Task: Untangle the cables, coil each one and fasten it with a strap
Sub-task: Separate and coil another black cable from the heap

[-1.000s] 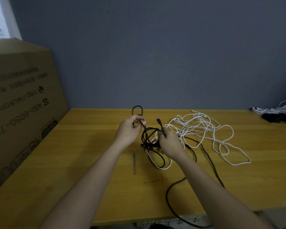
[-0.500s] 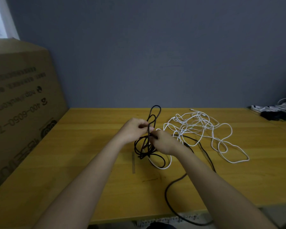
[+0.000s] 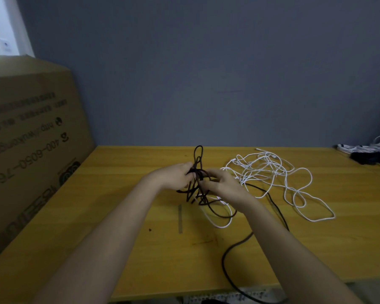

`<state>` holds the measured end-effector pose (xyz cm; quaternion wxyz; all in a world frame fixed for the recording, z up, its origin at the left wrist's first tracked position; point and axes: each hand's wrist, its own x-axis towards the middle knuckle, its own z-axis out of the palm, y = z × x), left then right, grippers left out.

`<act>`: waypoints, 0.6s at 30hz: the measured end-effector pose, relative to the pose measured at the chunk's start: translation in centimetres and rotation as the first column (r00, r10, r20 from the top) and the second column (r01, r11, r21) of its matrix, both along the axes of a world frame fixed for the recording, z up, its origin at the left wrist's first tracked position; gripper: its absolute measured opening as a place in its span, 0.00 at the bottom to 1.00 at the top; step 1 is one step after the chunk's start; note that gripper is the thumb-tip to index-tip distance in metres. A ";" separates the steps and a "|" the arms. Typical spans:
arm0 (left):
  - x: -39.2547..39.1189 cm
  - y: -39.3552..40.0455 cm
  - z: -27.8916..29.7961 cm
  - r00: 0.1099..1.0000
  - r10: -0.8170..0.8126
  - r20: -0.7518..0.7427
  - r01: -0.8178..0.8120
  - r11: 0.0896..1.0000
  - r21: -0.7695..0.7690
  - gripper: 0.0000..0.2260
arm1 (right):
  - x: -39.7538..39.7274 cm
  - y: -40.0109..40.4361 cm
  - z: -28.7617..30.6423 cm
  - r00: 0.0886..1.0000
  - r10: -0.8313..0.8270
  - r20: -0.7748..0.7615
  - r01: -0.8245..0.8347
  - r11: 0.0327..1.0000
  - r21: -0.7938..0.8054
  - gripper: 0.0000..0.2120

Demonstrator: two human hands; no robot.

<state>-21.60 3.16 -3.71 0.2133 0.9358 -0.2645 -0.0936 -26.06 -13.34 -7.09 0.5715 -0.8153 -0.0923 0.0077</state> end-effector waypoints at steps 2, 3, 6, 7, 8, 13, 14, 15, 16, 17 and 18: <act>0.2 -0.1 -0.1 1.000 0.017 0.003 -0.017 0.998 -0.065 0.08 | -0.3 -0.3 -0.5 0.999 0.029 -0.017 -0.027 0.994 0.103 0.22; 0.2 -0.1 -0.2 1.000 0.023 -0.012 -0.024 0.994 -0.111 0.08 | -0.4 -0.3 -0.7 1.000 0.010 0.008 -0.011 0.994 0.112 0.26; 0.0 0.0 -0.3 0.998 0.064 0.011 -0.061 0.985 -0.158 0.07 | -0.5 0.2 -1.6 0.952 -0.136 0.273 0.192 0.963 -0.188 0.24; 0.0 0.1 -0.3 0.996 0.082 0.037 -0.075 0.984 -0.164 0.07 | -0.4 0.4 -1.9 0.896 -0.165 0.412 0.312 0.894 -0.321 0.21; 0.0 0.1 -0.4 0.993 0.100 0.060 -0.089 0.983 -0.162 0.06 | -0.2 0.6 -2.1 0.831 -0.172 0.529 0.414 0.827 -0.381 0.18; 0.3 0.6 0.1 0.987 0.161 0.025 -0.150 0.956 -0.252 0.08 | 0.8 0.3 -0.3 0.709 -0.293 0.642 0.560 0.787 -0.259 0.13; 0.3 0.9 0.4 0.988 0.156 0.003 -0.149 0.945 -0.290 0.08 | 1.1 -0.2 0.3 0.722 -0.338 0.604 0.560 0.798 -0.222 0.12; 0.4 1.2 0.7 0.989 0.147 -0.009 -0.142 0.934 -0.327 0.08 | 1.6 -0.8 1.0 0.737 -0.402 0.543 0.556 0.817 -0.150 0.10; 0.5 1.5 1.1 0.990 0.140 -0.010 -0.134 0.922 -0.363 0.09 | 2.0 -1.2 1.9 0.750 -0.480 0.456 0.546 0.837 -0.017 0.08; 0.5 1.8 1.5 0.990 0.140 0.000 -0.129 0.908 -0.399 0.10 | 2.4 -1.7 2.9 0.749 -0.555 0.362 0.543 0.827 0.145 0.07; 0.5 2.0 1.9 0.988 0.152 0.015 -0.131 0.891 -0.435 0.12 | 2.9 -2.2 3.9 0.739 -0.611 0.285 0.541 0.790 0.289 0.07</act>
